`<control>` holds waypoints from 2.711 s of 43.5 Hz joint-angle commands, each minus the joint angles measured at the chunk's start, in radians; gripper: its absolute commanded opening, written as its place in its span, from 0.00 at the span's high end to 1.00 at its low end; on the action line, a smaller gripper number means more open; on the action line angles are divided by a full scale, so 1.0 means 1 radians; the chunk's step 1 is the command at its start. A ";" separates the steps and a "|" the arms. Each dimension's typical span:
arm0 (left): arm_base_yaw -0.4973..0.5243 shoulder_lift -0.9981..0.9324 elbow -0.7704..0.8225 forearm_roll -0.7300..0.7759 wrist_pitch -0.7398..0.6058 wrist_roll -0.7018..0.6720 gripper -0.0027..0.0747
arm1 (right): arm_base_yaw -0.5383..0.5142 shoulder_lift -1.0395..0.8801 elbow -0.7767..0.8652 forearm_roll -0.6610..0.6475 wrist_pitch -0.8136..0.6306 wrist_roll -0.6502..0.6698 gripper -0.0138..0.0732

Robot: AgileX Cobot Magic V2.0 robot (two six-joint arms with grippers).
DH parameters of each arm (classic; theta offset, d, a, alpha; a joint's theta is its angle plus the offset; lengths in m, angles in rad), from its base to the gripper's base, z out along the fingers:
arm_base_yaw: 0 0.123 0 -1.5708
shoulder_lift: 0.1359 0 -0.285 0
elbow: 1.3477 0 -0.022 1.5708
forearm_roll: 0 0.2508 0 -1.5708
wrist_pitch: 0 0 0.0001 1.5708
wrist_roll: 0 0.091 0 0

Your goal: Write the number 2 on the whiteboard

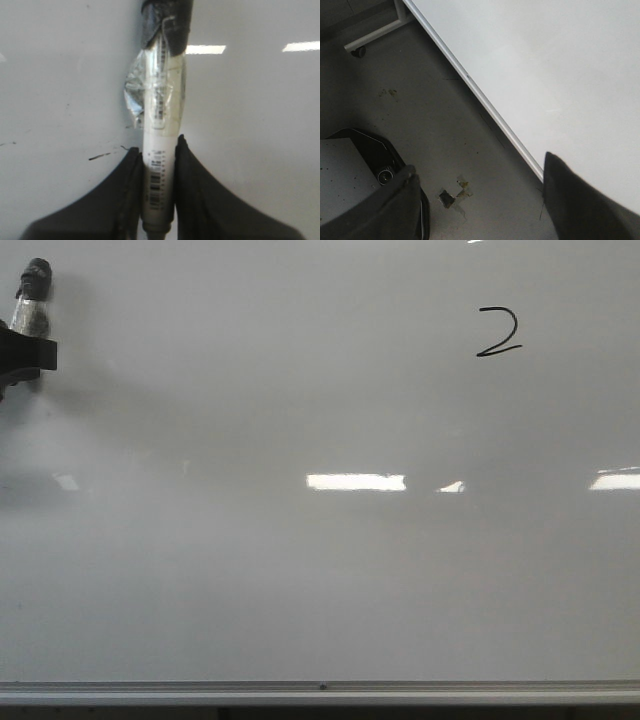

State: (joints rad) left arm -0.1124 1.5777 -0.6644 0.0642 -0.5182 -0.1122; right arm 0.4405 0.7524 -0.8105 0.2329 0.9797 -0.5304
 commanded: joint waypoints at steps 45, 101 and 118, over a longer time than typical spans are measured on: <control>-0.150 -0.947 -0.257 0.092 1.367 0.016 0.49 | -0.005 -0.180 -0.181 -0.210 0.166 0.495 0.22; -0.150 -1.030 -0.257 -0.034 1.357 0.016 0.99 | -0.005 -0.290 -0.181 -0.208 0.176 0.494 0.92; 0.027 -1.241 0.056 -0.085 1.099 0.019 0.99 | -0.005 -0.290 -0.181 -0.208 0.176 0.494 0.92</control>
State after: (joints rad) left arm -0.1178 0.3843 -0.6715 0.0239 0.7414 -0.0942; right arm 0.4405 0.4534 -0.9612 0.0320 1.2125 -0.0378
